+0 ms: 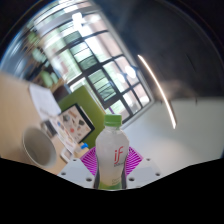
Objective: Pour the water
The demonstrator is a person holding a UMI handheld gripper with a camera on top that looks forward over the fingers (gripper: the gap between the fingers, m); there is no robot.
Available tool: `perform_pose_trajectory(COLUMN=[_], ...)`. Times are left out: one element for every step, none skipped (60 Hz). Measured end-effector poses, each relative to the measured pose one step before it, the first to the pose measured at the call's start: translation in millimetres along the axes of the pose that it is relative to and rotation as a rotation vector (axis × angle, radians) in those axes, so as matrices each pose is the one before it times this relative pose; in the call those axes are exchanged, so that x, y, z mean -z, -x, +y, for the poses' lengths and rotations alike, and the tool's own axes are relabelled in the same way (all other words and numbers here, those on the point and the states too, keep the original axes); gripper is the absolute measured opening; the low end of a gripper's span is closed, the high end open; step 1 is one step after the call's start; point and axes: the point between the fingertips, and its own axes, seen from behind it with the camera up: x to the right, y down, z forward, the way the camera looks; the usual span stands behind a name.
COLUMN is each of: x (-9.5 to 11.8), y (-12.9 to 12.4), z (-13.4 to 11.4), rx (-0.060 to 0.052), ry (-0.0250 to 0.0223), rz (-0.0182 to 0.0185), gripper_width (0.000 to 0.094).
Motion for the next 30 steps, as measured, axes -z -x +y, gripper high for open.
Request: perform_pose_trajectory(x=[-16.72, -6.07, -5.85, 4.90, -2.87, -1.71, -1.25, 18.47, -13.22, -5.37, -2.03, -4.42, -4.22, -1.23, -3.53, 5.00, -2.11, -1.52, -1.62, -0.55, -0.55, 1.74, 0.21, -11.90, 5.49, 0.02, 0.21, -0.04, -0.23, 0.09], y=[4.81, 4.02, 5.14, 2.63, 2.56, 1.93, 0.80, -1.59, 3.42, -0.55, -0.49, -2.24, -3.63, 2.28, -6.35, -3.21, -2.98, -2.20, -1.71, -2.08, -1.09, -0.24, -0.04, 2.25, -2.22, -0.02, 1.17, 1.32, 0.88, 1.39], z=[3.00, 4.56, 5.33, 4.67, 7.59, 6.29, 3.21, 7.45, 4.94, 5.36, 7.11, 8.25, 8.97, 19.99, 2.23, 1.32, 2.53, 2.45, 2.24, 1.52, 1.19, -2.10, -2.94, 3.41, 1.76, 1.47, -0.07, -1.27, 0.89, -0.33], rx=[-0.1234, -0.1284, -0.1162, -0.1226, -0.0987, -0.0906, -0.0782, -0.0928, -0.0205, -0.0316, -0.0445, -0.0300, -0.0225, -0.0266, 0.0032, -0.0048, -0.0049, -0.0041, -0.0028, -0.0007, 0.0006, 0.0033, 0.0013, 0.0028, 0.0034, 0.0047, 0.0062, 0.0089, 0.0142, 0.0169], ry=[-0.00226, 0.00588, 0.00771, 0.01755, 0.00845, 0.00539, 0.00400, -0.01409, 0.01184, 0.01272, 0.01877, 0.01681, 0.01953, 0.00681, 0.01340, 0.00266, 0.00510, 0.00566, 0.00485, 0.00354, 0.00163, -0.01271, -0.01392, -0.00635, 0.00176, 0.00637, 0.00045, -0.00383, 0.00417, -0.00182], rz=[-0.02222, -0.02046, -0.01840, -0.01215, -0.01171, -0.00899, -0.00943, 0.00964, -0.03169, -0.01744, -0.00887, -0.00334, 0.00168, 0.00627, 0.00361, 0.00377, 0.00125, -0.00036, -0.00160, -0.00194, -0.00326, -0.00665, -0.00424, -0.00163, 0.00050, -0.00039, -0.00525, -0.00481, -0.00395, -0.00518], gripper_width=[0.0301, 0.0300, 0.0301, 0.0301, 0.0301, 0.0302, 0.0302, 0.0301, 0.0301, 0.0301, 0.0301, 0.0301, 0.0301, 0.0302, 0.0302, 0.0303, 0.0302, 0.0302, 0.0302, 0.0301, 0.0303, 0.0302, 0.0301, 0.0303, 0.0302, 0.0302, 0.0301, 0.0301, 0.0310, 0.0313])
